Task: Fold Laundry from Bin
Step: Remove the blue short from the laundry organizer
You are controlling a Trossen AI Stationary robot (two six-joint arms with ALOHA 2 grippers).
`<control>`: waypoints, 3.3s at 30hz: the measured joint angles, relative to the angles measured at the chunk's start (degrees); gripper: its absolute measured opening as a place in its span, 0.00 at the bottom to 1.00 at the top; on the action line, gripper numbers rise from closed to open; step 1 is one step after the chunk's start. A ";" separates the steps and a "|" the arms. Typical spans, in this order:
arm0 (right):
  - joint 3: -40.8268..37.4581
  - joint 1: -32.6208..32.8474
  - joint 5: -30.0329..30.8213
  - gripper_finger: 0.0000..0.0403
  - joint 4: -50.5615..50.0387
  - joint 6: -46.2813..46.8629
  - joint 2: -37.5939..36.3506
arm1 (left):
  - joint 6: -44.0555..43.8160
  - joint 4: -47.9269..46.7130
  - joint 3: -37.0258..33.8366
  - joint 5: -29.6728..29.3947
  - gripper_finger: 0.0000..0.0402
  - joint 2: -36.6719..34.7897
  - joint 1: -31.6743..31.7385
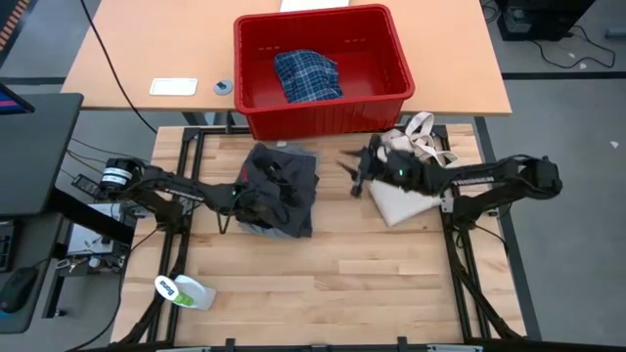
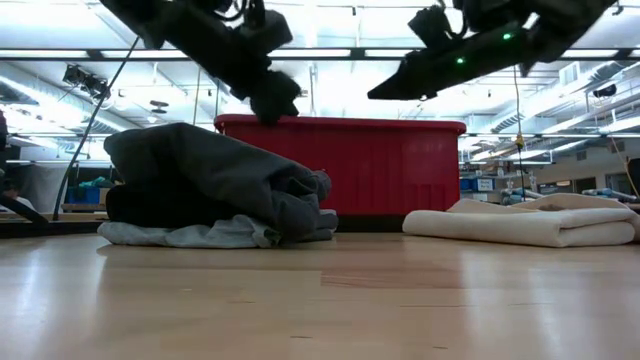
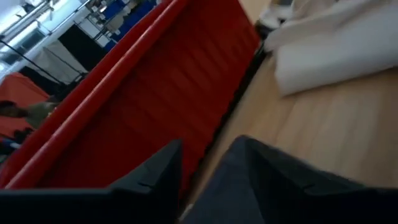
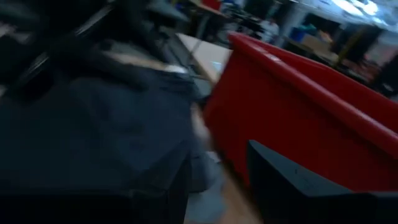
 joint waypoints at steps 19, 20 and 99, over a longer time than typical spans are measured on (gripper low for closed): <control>39.82 -29.03 -29.71 0.40 -30.93 -3.13 15.23 | 17.23 27.30 -12.50 23.09 0.38 -0.23 16.43; 42.83 -30.10 -30.08 0.40 -32.47 -3.86 17.29 | 18.63 28.22 -12.65 23.09 0.38 -0.52 16.43; 83.22 -38.52 -32.84 0.61 -45.73 -22.23 59.74 | -6.94 -34.68 21.68 38.50 0.38 5.18 36.32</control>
